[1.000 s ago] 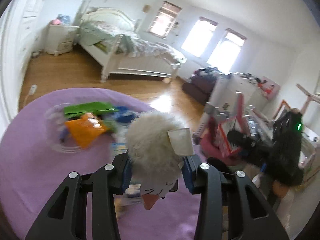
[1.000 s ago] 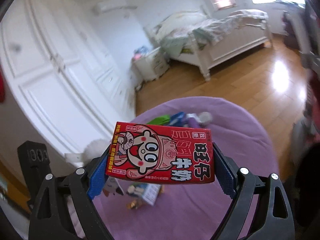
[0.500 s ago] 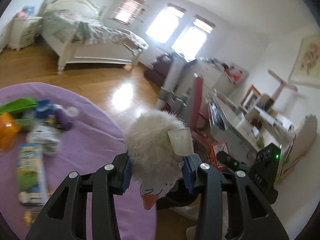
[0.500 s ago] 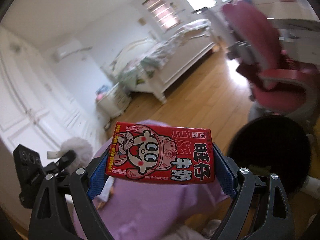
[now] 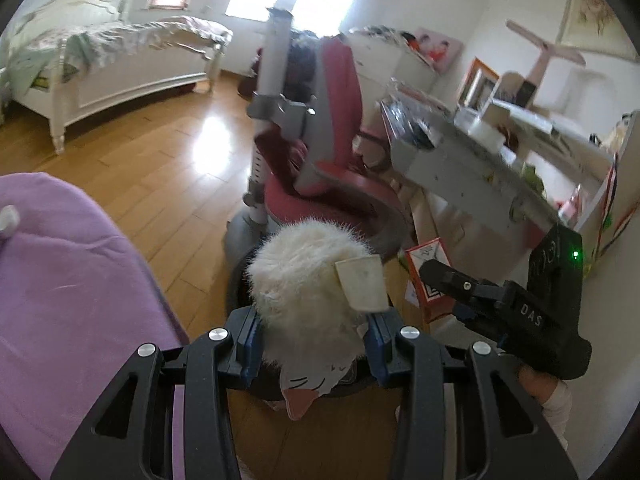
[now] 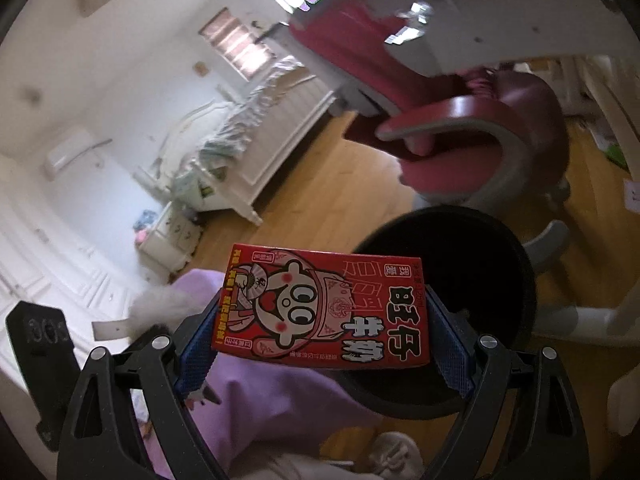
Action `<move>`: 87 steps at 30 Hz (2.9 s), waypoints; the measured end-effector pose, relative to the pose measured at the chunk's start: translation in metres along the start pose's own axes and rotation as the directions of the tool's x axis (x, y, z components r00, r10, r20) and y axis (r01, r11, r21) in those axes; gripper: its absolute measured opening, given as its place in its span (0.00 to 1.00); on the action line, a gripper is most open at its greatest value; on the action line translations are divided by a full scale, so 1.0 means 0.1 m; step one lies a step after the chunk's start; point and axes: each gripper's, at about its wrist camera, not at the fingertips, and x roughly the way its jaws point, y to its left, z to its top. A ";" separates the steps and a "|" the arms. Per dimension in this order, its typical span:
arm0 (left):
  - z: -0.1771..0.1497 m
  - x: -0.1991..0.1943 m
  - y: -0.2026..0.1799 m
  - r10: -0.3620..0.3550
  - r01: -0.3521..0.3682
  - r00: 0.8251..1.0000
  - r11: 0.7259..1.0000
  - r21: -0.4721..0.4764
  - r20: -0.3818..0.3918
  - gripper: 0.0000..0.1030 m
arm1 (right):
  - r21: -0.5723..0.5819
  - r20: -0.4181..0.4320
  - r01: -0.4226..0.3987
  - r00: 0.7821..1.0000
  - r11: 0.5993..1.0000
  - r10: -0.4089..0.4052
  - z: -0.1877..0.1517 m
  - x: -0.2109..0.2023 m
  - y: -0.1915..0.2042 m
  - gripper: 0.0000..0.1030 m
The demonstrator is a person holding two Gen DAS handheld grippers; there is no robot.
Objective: Collect trash
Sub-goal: 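Drop the white toy and red milk box into the black bin with both tools, then grasp the orange bag with the left tool while the right tool grasps the green milk carton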
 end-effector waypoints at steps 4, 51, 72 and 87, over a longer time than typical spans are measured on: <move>0.00 0.27 -0.07 -0.012 0.012 0.999 1.000 0.015 -0.041 0.40 | 0.036 -0.019 0.008 1.000 0.999 -0.008 -0.05 0.08 -0.13 0.86; -0.44 -2.08 1.89 0.484 -0.413 0.845 0.860 -0.300 0.227 0.92 | -0.278 -0.243 -0.110 0.969 0.954 0.041 -0.64 0.72 1.58 0.95; -0.50 -1.68 3.05 0.666 -0.666 0.746 0.745 -0.034 -0.013 0.59 | -0.718 -0.431 -0.279 0.898 0.638 -0.092 -2.30 1.80 3.87 0.60; -0.70 -2.35 2.49 0.524 -0.486 0.837 0.844 -0.225 0.155 0.46 | -0.378 -0.483 -0.436 0.846 0.817 0.227 -1.59 1.29 3.25 0.48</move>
